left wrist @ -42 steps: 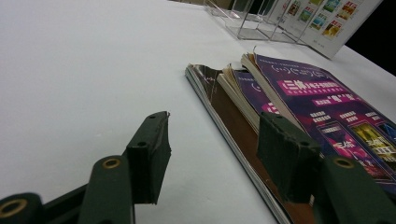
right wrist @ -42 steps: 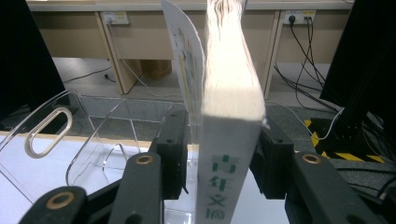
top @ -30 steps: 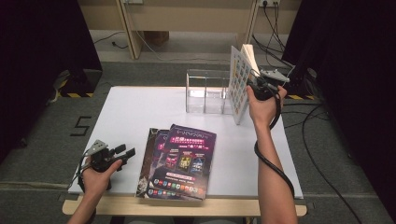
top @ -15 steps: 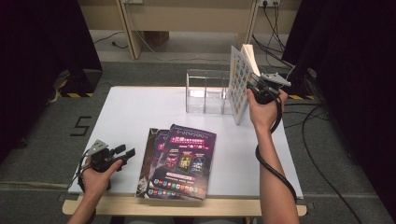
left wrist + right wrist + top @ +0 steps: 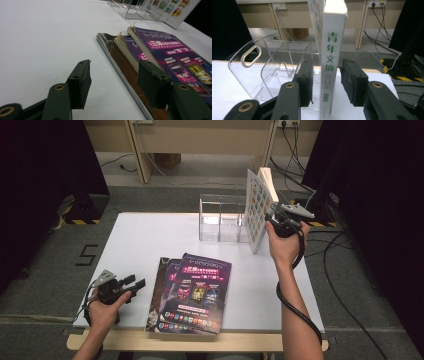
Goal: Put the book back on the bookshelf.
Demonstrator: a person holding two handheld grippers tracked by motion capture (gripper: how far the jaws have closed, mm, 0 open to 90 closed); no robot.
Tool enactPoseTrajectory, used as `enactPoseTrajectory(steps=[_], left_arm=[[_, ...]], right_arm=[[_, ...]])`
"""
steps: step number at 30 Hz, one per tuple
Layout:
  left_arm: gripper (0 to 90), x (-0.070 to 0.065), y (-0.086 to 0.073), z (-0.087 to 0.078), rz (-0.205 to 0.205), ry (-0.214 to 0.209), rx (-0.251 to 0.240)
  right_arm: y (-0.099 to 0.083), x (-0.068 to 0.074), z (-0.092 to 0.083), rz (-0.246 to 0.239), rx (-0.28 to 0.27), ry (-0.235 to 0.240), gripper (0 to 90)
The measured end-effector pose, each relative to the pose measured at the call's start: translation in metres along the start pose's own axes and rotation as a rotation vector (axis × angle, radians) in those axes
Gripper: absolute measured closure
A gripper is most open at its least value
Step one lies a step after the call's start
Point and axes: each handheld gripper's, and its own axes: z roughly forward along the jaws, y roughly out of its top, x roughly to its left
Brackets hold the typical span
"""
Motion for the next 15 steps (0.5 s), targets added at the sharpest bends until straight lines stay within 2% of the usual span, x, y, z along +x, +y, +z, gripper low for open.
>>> enactPoseTrajectory(steps=[9,15], left_arm=[[45.0,-0.005,0.005,0.003,0.013,-0.015,0.013],[49.5,-0.017,0.013,0.011,0.026,-0.068,0.032]], right_arm=[[-0.014,0.003,-0.014,0.011,0.029,0.022,61.8],[-0.032,0.005,-0.022,0.026,0.061,0.039,61.4]])
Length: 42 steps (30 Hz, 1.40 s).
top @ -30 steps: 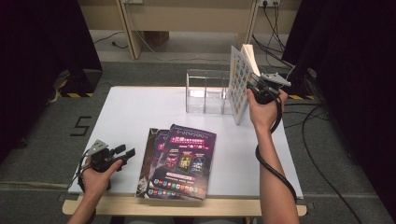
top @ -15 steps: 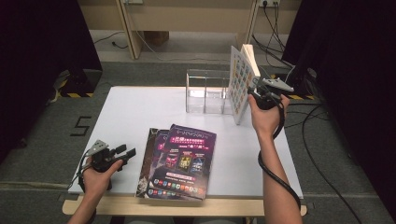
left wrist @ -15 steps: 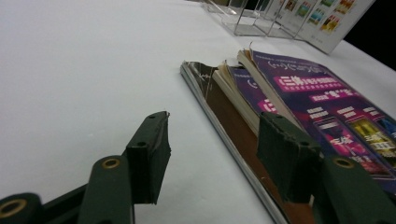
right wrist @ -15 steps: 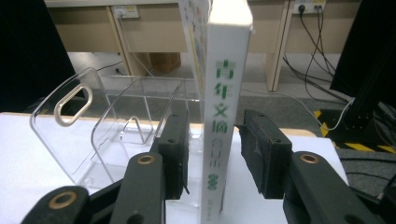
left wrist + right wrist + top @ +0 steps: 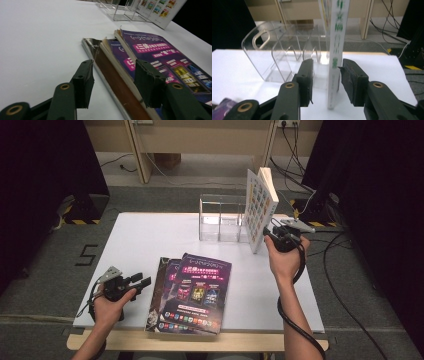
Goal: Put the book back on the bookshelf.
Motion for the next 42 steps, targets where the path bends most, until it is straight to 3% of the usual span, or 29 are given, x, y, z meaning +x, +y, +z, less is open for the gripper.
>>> enactPoseTrajectory(steps=[5,8,10,14,21,25,30,37,42], left_arm=[[51.9,-0.008,0.002,0.009,0.016,-0.009,0.031],[50.8,-0.012,0.001,0.015,0.061,-0.007,0.024],[51.2,-0.016,0.004,0.018,0.070,-0.010,0.035],[52.1,-0.023,0.012,0.026,0.058,-0.059,0.070],[52.0,-0.034,0.016,0.045,0.060,-0.066,0.180],[50.8,-0.041,0.017,0.058,0.052,-0.086,0.216],[50.8,-0.044,0.017,0.071,0.040,-0.063,0.278],[50.3,-0.048,0.016,0.078,0.014,-0.079,0.304],[50.3,-0.050,0.017,0.080,-0.008,-0.074,0.314]], right_arm=[[-0.018,0.002,-0.003,-0.006,0.036,0.022,61.3],[-0.030,0.006,-0.004,-0.004,0.066,0.048,61.3],[-0.040,0.011,-0.003,-0.007,0.096,0.062,61.3],[-0.055,0.019,0.002,-0.016,0.139,0.099,61.6],[-0.081,0.041,0.018,-0.035,0.238,0.173,61.7],[-0.092,0.053,0.027,-0.040,0.307,0.215,61.7],[-0.101,0.064,0.036,-0.049,0.372,0.266,61.4],[-0.114,0.073,0.043,-0.029,0.477,0.314,60.3],[-0.121,0.076,0.046,-0.031,0.515,0.331,59.2]])
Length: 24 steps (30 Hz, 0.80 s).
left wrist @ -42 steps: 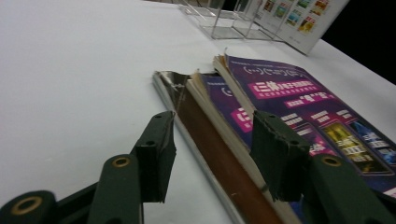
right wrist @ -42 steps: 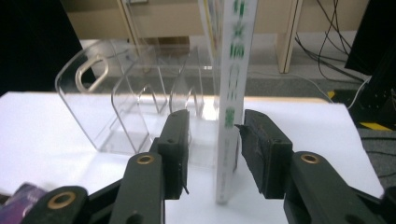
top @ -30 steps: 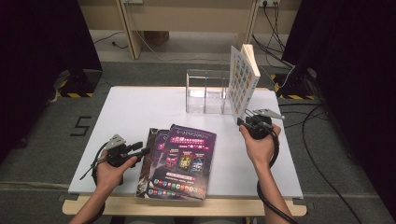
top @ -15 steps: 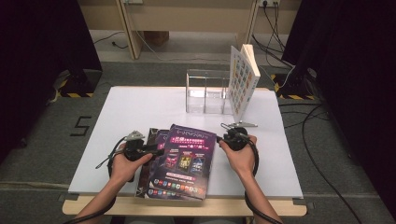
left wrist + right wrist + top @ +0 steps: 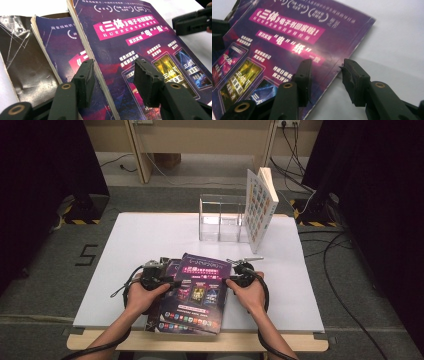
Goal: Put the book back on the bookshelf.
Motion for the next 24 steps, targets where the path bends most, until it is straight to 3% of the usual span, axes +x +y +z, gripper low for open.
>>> enactPoseTrajectory(steps=[4,10,15,17,19,22,24], left_arm=[[50.1,-0.002,0.001,0.001,-0.026,-0.003,0.008],[54.8,-0.003,-0.001,-0.003,-0.106,-0.008,-0.011],[60.2,0.003,-0.003,-0.012,-0.264,-0.098,-0.073],[62.7,0.002,-0.003,-0.016,-0.310,-0.141,-0.107],[64.6,-0.001,-0.003,-0.016,-0.345,-0.207,-0.112],[65.5,-0.007,-0.005,-0.011,-0.310,-0.206,-0.068],[65.6,-0.010,-0.011,-0.003,-0.313,-0.198,-0.025]], right_arm=[[-0.001,0.000,0.002,0.019,0.000,0.009,58.3],[-0.004,-0.002,0.004,0.050,-0.012,0.023,57.3],[-0.004,-0.003,0.004,0.057,-0.013,0.021,56.3],[-0.004,-0.002,0.004,0.058,-0.012,0.018,56.2],[-0.005,-0.002,0.004,0.059,-0.017,0.017,56.1],[-0.005,-0.002,0.004,0.059,-0.019,0.018,56.1],[-0.005,-0.002,0.004,0.058,-0.018,0.016,56.1]])
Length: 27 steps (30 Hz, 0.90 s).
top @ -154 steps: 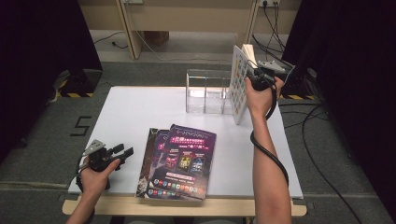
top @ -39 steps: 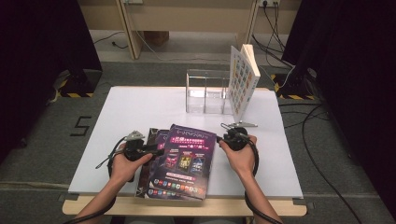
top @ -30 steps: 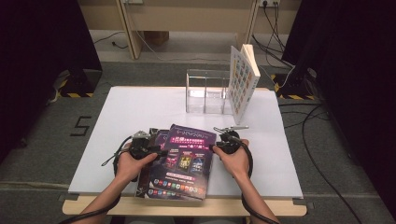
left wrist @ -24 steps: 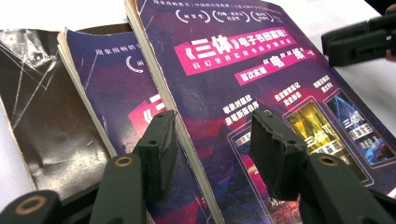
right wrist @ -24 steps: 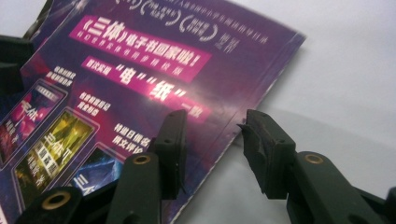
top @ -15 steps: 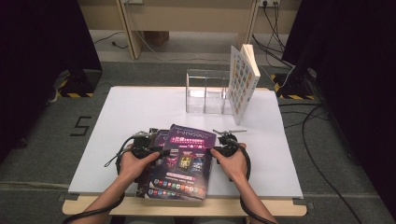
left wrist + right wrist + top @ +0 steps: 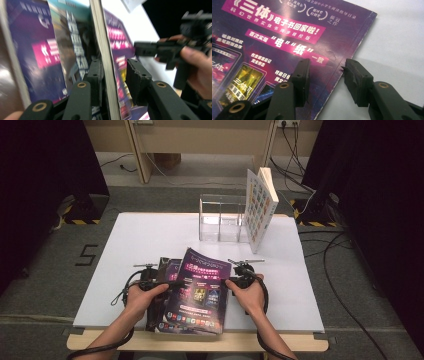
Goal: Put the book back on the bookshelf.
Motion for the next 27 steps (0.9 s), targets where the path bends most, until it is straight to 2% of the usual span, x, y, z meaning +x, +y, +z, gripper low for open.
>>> enactPoseTrajectory(steps=[2,5,6,9,10,18,27], left_arm=[[71.7,0.002,-0.003,0.002,0.035,0.042,0.000],[82.0,0.004,-0.003,0.000,0.008,0.008,-0.009],[83.2,0.003,-0.003,-0.001,0.024,0.006,-0.016],[83.5,-0.001,-0.005,-0.005,0.067,0.023,-0.023],[83.5,0.000,-0.005,-0.006,0.069,0.028,-0.023],[81.9,0.010,-0.011,-0.011,0.045,0.023,-0.027],[80.3,0.012,-0.011,-0.010,0.062,0.027,-0.018]], right_arm=[[0.000,0.000,0.000,-0.001,0.001,-0.001,56.1],[0.002,0.000,0.000,-0.008,0.010,0.002,55.9],[0.003,-0.001,0.000,-0.017,0.019,0.005,55.8],[0.010,-0.003,0.001,-0.015,0.018,0.001,55.8],[0.015,-0.004,0.003,-0.017,0.016,0.001,55.7],[0.041,-0.006,0.017,-0.018,0.036,-0.005,53.4],[0.063,-0.018,0.030,0.019,0.060,-0.006,51.6]])
